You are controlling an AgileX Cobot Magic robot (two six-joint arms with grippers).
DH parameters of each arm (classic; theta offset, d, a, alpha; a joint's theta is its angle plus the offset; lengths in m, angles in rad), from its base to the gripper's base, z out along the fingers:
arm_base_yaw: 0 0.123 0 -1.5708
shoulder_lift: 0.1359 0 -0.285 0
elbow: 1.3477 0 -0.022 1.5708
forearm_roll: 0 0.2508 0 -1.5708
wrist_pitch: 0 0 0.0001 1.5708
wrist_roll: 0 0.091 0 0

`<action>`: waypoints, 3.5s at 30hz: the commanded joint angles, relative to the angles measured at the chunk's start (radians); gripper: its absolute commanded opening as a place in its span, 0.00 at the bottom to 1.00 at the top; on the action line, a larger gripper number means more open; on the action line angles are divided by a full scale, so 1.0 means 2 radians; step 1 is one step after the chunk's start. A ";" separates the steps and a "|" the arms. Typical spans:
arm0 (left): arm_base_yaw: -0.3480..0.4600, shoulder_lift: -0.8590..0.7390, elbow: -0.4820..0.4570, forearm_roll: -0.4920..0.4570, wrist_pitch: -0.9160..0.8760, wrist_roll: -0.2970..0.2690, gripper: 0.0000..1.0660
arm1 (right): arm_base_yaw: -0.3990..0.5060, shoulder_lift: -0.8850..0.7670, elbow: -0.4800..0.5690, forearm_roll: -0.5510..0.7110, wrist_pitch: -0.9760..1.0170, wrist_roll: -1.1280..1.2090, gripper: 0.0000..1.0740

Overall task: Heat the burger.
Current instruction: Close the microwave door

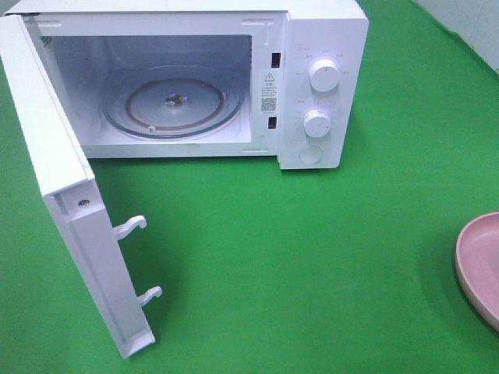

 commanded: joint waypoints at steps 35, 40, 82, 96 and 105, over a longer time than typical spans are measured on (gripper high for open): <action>0.001 -0.003 0.003 -0.001 -0.002 0.001 0.94 | -0.306 -0.235 0.018 0.050 -0.022 -0.129 0.71; 0.001 -0.003 0.003 -0.001 -0.002 0.001 0.94 | -0.324 -0.266 0.061 0.052 -0.051 -0.125 0.71; 0.001 -0.003 0.003 -0.001 -0.002 0.001 0.94 | -0.323 -0.266 0.061 0.049 -0.051 -0.117 0.71; 0.001 -0.003 0.000 -0.011 -0.007 -0.001 0.94 | -0.323 -0.266 0.061 0.049 -0.051 -0.117 0.71; 0.001 -0.002 -0.010 -0.014 -0.072 -0.028 0.80 | -0.323 -0.266 0.061 0.049 -0.051 -0.117 0.71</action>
